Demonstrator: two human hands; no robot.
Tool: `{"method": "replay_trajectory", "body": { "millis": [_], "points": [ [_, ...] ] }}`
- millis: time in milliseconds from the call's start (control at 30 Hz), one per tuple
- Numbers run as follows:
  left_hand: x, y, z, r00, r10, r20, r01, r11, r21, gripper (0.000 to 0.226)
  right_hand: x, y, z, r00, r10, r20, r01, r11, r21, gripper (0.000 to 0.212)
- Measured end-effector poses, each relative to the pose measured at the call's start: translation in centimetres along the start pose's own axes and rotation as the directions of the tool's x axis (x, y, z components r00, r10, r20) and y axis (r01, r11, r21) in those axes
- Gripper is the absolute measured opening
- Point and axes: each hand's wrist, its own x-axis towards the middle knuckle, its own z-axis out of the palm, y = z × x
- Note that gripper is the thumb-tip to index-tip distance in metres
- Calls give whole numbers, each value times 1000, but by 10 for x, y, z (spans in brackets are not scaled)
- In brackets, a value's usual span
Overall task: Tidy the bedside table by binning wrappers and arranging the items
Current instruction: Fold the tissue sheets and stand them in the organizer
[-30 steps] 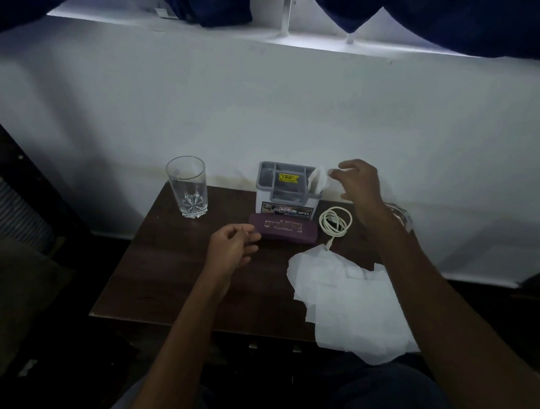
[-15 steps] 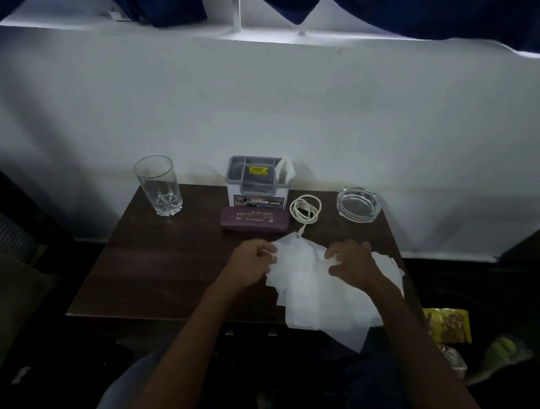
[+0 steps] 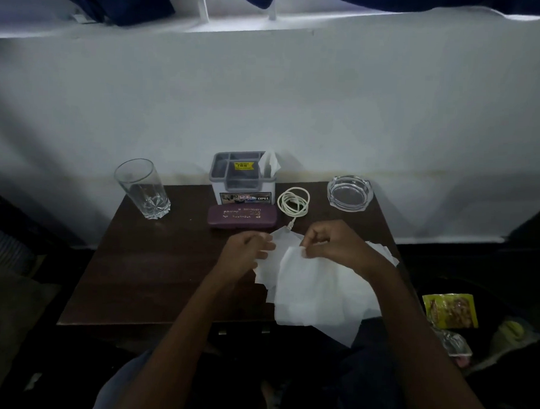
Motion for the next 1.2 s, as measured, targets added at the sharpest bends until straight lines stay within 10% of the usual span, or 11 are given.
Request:
{"method": "replay_trajectory", "body": {
  "millis": [267, 767, 867, 967, 1200],
  "points": [
    [-2, 14, -7, 973, -66, 221, 200, 714, -671, 60, 9, -29, 25, 930, 230, -286, -20, 810, 587, 14],
    [-10, 19, -15, 972, -203, 122, 229, 670, -707, 34, 24, -20, 35, 883, 338, -325, -66, 775, 628, 5],
    [-3, 12, -29, 974, -226, 21, 165, 642, -748, 36, 37, 8, 23, 809, 260, -527, -144, 957, 251, 6],
    [3, 4, -42, 951, -289, -111, 105, 639, -762, 36, 44, 27, 26, 868, 221, -444, -324, 931, -170, 11],
    [7, 1, -58, 914, -354, -200, 66, 615, -786, 35, 48, 24, 53, 900, 189, -394, -334, 879, -341, 12]
  ]
}}
